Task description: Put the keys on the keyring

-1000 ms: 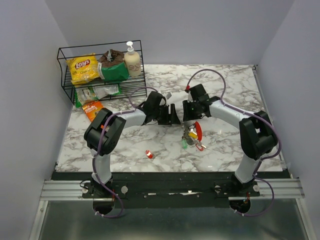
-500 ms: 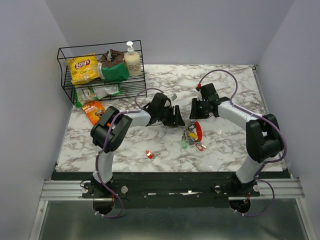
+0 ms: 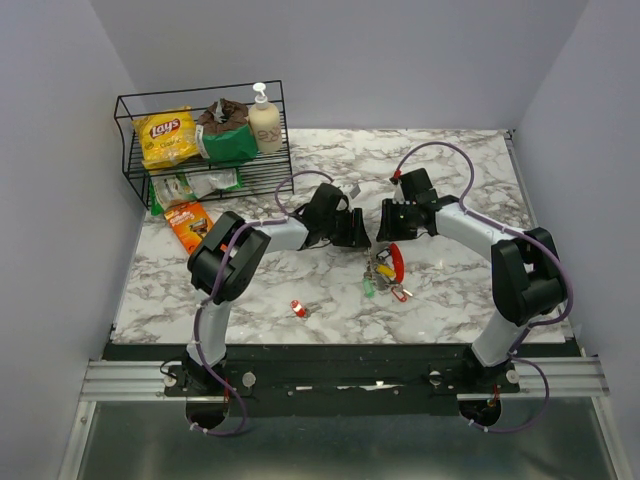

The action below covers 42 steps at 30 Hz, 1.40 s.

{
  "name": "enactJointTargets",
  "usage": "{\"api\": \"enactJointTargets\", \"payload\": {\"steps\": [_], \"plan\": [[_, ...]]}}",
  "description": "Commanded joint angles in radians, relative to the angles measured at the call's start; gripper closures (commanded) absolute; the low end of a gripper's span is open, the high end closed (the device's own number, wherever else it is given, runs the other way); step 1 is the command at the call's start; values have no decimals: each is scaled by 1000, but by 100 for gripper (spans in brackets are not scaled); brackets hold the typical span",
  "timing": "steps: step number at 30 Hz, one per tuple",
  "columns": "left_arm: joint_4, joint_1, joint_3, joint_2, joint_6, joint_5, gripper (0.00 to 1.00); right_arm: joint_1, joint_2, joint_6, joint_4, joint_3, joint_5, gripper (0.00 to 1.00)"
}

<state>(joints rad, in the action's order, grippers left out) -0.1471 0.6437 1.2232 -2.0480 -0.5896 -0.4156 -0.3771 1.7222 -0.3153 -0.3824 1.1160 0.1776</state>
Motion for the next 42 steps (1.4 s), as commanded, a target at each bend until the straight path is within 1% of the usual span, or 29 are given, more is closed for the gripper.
{"api": "enactJointTargets", "payload": {"steps": [1, 4, 8, 9, 15, 18, 20, 21, 22, 25, 34, 39, 42], "plan": [[57, 7, -36, -6, 48, 81, 46, 9, -6, -5, 16, -7, 43, 57], [49, 4, -76, 24, 37, 93, 46, 9, 0, 7, 17, -12, 60, 58], [23, 4, -109, 45, 5, 60, 46, 9, 8, 7, 17, -21, 77, 58], [-11, 4, -122, 49, -4, 34, 46, 9, 7, 7, 17, -21, 82, 57], [-130, 4, -218, 98, -41, -8, 46, 9, -7, 10, 16, -28, 77, 57], [-193, 4, -249, 106, -64, -63, 46, 9, -1, 12, 14, -22, 80, 57], [-222, 5, -264, 104, -75, -100, 47, 9, 0, 12, 14, -22, 82, 57], [-242, 7, -267, 104, -79, -112, 51, 9, 0, 12, 16, -22, 85, 57], [-250, 5, -271, 103, -85, -121, 51, 10, 0, 12, 14, -22, 83, 57], [-261, 8, -274, 92, -90, -146, 56, 9, -1, 13, 13, -24, 79, 57], [-275, 20, -278, 69, -98, -172, 57, 9, -4, 16, 11, -24, 65, 57], [-259, 31, -261, 55, -104, -150, 57, 9, -3, 18, 11, -24, 68, 57], [-261, 31, -257, 51, -110, -127, 61, 9, -3, 18, 11, -27, 68, 57]]}}
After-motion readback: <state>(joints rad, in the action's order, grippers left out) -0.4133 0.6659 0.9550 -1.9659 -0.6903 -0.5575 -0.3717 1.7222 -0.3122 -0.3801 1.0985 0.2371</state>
